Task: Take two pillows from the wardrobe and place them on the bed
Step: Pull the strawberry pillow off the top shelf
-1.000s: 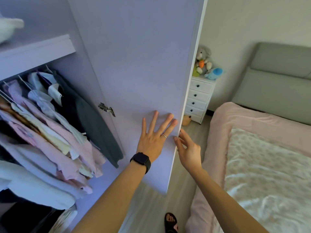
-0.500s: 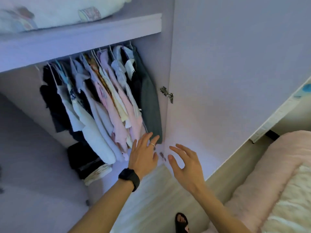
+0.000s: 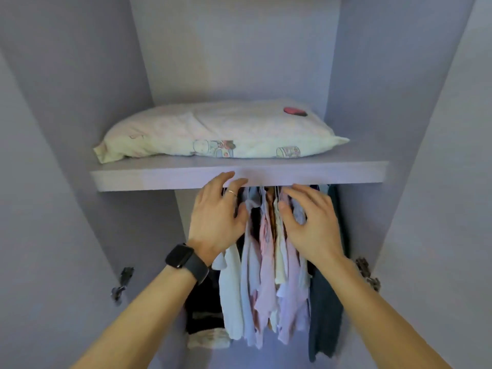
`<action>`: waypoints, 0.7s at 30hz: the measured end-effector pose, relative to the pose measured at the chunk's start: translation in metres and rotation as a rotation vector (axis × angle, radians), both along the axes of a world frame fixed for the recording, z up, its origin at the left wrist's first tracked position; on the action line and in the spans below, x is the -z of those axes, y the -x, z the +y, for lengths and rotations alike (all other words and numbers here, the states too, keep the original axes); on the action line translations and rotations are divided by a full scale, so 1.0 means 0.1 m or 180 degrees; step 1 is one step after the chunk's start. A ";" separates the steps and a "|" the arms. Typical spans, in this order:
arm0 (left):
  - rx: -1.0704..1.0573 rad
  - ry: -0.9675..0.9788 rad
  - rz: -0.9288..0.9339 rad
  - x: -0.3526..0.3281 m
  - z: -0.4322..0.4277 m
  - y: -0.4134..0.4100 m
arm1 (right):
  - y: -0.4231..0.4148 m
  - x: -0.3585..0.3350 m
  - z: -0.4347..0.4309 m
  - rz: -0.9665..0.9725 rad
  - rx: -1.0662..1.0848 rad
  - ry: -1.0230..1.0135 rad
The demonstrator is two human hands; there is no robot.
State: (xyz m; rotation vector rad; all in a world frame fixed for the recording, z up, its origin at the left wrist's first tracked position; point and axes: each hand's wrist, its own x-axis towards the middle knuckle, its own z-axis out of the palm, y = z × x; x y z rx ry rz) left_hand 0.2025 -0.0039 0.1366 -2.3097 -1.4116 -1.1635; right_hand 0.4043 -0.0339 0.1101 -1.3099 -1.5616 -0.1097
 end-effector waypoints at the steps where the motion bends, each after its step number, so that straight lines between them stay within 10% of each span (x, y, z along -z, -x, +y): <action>1: -0.0064 -0.0084 0.0017 -0.16 0.05 0.03 | 0.00 -0.17 0.11 0.0006 -0.0038 -0.0042; 11: -0.0646 -0.0139 0.0434 -1.05 1.13 0.33 | -0.30 -1.19 1.44 -0.0990 0.0547 0.0259; 21: -0.0899 0.1433 0.0514 -0.70 2.39 0.19 | -0.49 -1.09 2.17 -0.0806 0.0911 0.1796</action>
